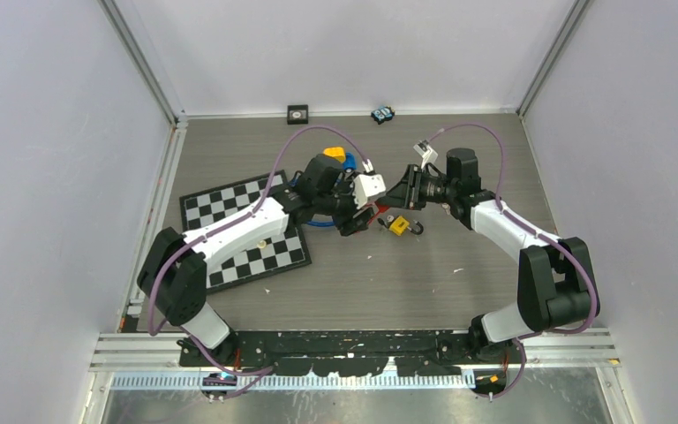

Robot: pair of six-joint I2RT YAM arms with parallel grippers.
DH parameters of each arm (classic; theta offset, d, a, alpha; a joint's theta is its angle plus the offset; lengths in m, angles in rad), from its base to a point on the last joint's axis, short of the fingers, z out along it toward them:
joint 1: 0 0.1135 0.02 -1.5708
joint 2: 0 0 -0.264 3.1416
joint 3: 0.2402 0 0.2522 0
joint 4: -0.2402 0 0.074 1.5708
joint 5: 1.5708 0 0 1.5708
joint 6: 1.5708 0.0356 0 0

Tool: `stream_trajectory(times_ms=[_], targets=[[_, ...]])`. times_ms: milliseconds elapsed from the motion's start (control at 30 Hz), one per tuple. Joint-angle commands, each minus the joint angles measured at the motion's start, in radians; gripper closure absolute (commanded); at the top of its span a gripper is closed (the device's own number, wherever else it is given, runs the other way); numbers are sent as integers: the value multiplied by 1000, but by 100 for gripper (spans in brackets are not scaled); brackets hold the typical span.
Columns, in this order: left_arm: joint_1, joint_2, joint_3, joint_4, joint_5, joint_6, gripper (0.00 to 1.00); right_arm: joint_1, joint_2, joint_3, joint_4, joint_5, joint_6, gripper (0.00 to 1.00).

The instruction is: Unlock with the key

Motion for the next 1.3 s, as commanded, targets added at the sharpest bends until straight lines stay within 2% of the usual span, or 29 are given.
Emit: stream_trajectory(times_ms=[0, 400, 567, 667, 800, 1033, 1267], targets=[[28, -19, 51, -19, 38, 22, 38, -7, -17, 10, 54, -11, -4, 99], [29, 130, 219, -119, 94, 56, 50, -6, -15, 7, 70, -27, 10, 100], [29, 99, 155, -67, 145, 9, 39, -9, -20, 4, 70, -11, 10, 100], [28, 88, 115, -17, 147, -40, 35, -9, -16, 5, 70, -11, 13, 100], [9, 109, 120, 3, 100, -62, 33, -9, -16, 5, 70, -10, 13, 100], [-64, 150, 140, 19, -71, -55, 33, -10, -11, 6, 69, -10, 14, 100], [-115, 146, 97, 76, -239, -55, 53, -13, -7, 6, 69, -5, 17, 100]])
